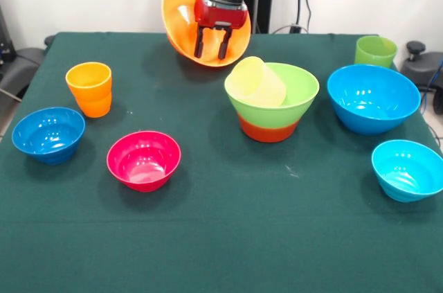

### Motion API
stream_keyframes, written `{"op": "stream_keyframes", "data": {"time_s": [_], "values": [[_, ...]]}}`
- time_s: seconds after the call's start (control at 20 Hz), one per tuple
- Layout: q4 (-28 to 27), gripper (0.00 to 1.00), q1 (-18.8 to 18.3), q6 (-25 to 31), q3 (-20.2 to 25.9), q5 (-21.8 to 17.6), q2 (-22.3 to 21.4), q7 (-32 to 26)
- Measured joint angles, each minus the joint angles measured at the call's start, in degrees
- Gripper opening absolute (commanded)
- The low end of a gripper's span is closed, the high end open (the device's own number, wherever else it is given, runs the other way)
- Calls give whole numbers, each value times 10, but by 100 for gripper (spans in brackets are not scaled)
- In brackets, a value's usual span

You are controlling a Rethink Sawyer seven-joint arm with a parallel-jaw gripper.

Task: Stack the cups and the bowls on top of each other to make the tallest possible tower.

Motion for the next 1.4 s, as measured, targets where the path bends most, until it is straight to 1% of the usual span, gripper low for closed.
{"op": "stream_keyframes", "data": {"time_s": [0.2, 0.3, 0.4, 0.45, 0.6, 0.65, 0.8, 0.95, 1.0, 1.15, 1.25, 1.4], "values": [[0, 100, 0, 0, 0, -4, -1, 0], [0, 100, 1, 0, 0, -18, -4, 0], [0, 100, 4, 2, 0, -48, -11, 0], [0, 100, 11, 5, 0, -87, -21, 0], [0, 100, 26, 12, 0, -155, -41, 0], [0, 100, 29, 13, 0, -167, -45, 1], [0, 100, 52, 13, -1, -225, -66, 6], [0, 100, 66, 13, -5, -252, -75, 14], [0, 100, 78, 13, -11, -273, -83, 25], [0, 100, 96, 13, -21, -300, -92, 47], [0, 100, 115, 13, -35, -323, -101, 82], [0, 100, 124, 13, -41, -333, -107, 109]]}}
